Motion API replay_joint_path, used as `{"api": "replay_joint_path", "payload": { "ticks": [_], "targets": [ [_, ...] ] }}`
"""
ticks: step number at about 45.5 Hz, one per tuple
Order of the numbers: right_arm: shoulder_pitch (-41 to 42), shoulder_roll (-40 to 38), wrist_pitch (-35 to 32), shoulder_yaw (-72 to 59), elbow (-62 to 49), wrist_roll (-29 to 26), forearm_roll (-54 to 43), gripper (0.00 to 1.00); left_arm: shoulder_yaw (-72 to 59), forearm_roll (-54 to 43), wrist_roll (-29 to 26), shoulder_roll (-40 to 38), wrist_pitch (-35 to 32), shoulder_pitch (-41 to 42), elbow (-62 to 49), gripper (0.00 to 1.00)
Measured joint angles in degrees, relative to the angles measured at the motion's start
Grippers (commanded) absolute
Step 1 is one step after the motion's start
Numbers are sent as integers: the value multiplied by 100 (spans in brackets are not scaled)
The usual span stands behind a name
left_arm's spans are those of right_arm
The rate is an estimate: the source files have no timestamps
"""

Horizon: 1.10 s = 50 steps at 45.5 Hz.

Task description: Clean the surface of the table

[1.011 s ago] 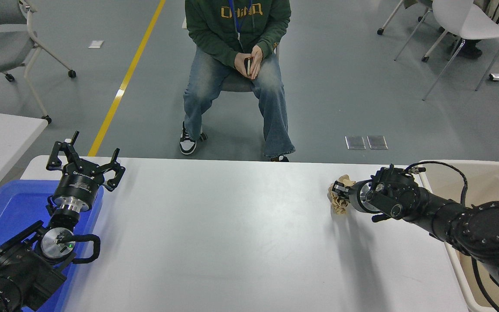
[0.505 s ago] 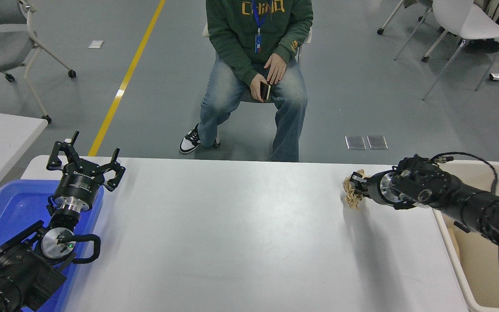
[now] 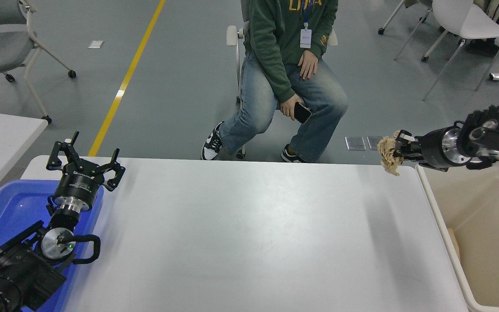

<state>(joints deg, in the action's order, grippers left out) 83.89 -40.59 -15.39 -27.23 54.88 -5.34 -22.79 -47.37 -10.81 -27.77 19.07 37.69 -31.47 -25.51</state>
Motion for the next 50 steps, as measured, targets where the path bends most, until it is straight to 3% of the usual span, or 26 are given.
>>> {"api": "replay_joint_path", "payload": {
  "ticks": [23, 50],
  "targets": [
    [890, -1465, -980, -47, 551, -9, -493, 0, 0, -1, 0, 0, 1, 1, -2, 100],
    [1014, -1852, -1329, -63, 501, -9, -642, 0, 0, 0, 0, 0, 1, 1, -1, 100]
  ]
}}
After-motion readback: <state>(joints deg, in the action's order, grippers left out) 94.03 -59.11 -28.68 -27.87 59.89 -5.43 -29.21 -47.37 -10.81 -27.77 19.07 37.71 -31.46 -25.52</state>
